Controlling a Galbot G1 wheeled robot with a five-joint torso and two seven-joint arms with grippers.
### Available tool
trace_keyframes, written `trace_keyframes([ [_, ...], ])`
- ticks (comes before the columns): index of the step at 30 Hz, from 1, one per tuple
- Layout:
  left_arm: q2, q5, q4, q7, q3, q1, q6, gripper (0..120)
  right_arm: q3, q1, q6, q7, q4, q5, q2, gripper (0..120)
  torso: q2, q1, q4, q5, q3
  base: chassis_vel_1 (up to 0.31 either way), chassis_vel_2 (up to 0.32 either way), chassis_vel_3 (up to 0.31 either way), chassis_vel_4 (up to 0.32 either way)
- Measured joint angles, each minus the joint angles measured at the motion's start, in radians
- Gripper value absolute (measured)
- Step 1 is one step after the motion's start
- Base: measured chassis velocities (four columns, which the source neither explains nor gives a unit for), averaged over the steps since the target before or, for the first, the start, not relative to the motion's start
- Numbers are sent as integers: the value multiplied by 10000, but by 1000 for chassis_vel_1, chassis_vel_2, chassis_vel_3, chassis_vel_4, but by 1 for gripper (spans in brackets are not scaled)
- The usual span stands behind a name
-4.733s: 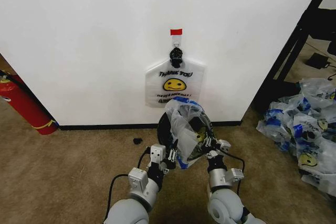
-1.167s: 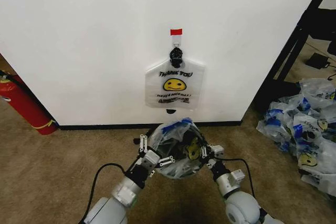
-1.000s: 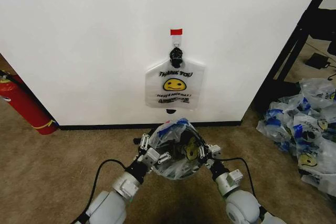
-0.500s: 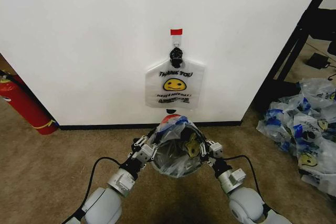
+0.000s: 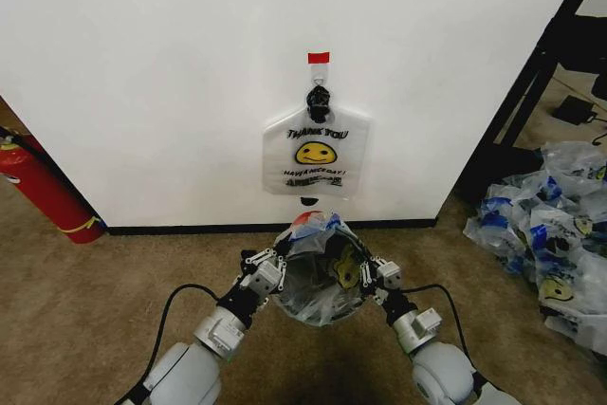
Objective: Pick up the garbage bag from the wall and place it over the trash bin.
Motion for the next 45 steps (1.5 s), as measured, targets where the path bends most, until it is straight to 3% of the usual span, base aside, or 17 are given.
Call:
trace_keyframes([
  [4, 180, -482, 215, 96, -39, -149, 150, 0, 412, -33, 320, -1204, -120, 314, -81, 0, 0, 0, 0, 0, 0, 0, 0, 0, 0],
  [9, 570, -1718, 506, 576, -63, -260, 265, 0, 1426, 314, 1514, -3930, -1058, 954, -110, 0, 0, 0, 1, 1, 0, 0, 0, 0, 0],
  [13, 699, -2257, 542, 879, -85, -266, 243, 0, 1836, 511, 1833, -4966, -1520, 1456, -97, 0, 0, 0, 1, 2, 0, 0, 0, 0, 0],
  [20, 800, -2627, 571, 1306, -102, -345, 32, 0, 2120, 701, 1799, -6416, -1861, 2736, -129, 0, 0, 0, 0, 2, 0, 0, 0, 0, 0],
  [23, 782, -2747, 590, 1483, -50, -492, -233, 0, 2201, 789, 1221, -7833, -1959, 3894, -213, 0, 0, 0, 2, 2, 0, 0, 0, 0, 0],
  [27, 728, -2891, 621, 1500, 2, -637, -518, 0, 2350, 877, 780, -8999, -2124, 4075, -224, 0, 0, 0, 0, 1, 0, 0, 0, 0, 0],
  [32, 756, -2961, 568, 1714, -45, -541, -784, 1, 2356, 917, 729, -9082, -2228, 3992, -185, 0, 0, 0, 0, 1, 0, 0, 0, 0, 0],
  [38, 774, -2698, 567, 2053, -239, -404, -902, 28, 2223, 914, 773, -8182, -2124, 4032, -148, 0, 0, 0, 0, 0, 0, 0, 0, 0, 0],
  [40, 775, -2583, 575, 2074, -300, -406, -890, 31, 2175, 870, 761, -7868, -2043, 4083, -158, 0, 0, 0, 1, 0, 0, 0, 0, 0, 0],
  [43, 747, -2352, 629, 2062, -399, -434, -886, 39, 2018, 717, 643, -7040, -1757, 4294, -189, 0, 0, 0, 1, 1, 0, 0, 0, 0, 0],
  [45, 635, -2250, 706, 1840, -501, -476, -922, 52, 1835, 394, 185, -5859, -1230, 4647, -237, 0, 0, 0, -2, 0, 0, 0, 0, 0, 0],
])
